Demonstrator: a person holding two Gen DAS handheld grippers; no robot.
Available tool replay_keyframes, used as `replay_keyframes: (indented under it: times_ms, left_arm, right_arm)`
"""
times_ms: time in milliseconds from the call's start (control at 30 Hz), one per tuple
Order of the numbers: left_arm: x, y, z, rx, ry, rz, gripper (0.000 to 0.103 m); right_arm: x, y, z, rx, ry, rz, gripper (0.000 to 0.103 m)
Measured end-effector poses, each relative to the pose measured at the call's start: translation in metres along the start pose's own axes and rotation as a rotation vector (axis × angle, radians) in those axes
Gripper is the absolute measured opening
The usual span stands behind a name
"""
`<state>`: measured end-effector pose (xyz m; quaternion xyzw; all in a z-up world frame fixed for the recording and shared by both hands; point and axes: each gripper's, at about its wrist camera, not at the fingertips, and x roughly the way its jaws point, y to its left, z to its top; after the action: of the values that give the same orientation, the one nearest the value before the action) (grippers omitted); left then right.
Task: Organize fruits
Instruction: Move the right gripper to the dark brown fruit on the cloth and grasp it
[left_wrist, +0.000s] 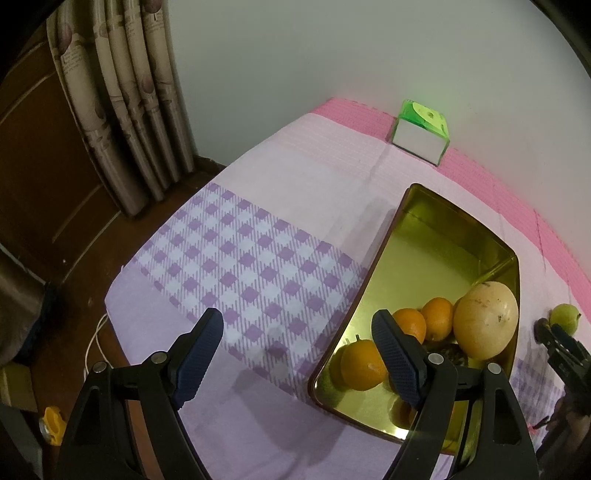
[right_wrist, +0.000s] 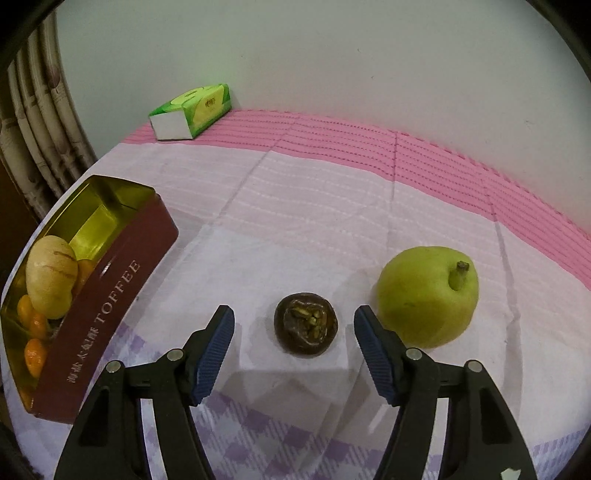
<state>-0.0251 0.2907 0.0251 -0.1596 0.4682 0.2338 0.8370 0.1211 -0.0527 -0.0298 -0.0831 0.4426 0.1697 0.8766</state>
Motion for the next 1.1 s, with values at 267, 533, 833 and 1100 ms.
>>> replay_keyframes:
  times_ms: [267,533,833,1100]
  left_arm:
    - [0.003,-0.002,-0.001,0.008,0.008,0.006,0.083]
    - [0.007,-0.004,-0.002,0.02,0.009,0.02,0.083]
    - [-0.005,-0.01,-0.002,0.028,-0.029,0.046,0.083]
    - [-0.019,-0.061,-0.003,0.14,-0.05,-0.021,0.083]
  right_arm:
    - [0.008,-0.007,-0.005,0.02,0.012,0.019,0.048]
    - [0.011,-0.01,-0.008,0.046,0.002,0.045,0.039]
    - [0.001,-0.016,-0.021,0.084,-0.016,0.068,0.037]
    - [-0.025,-0.044,-0.051,0.098,0.002,0.012,0.037]
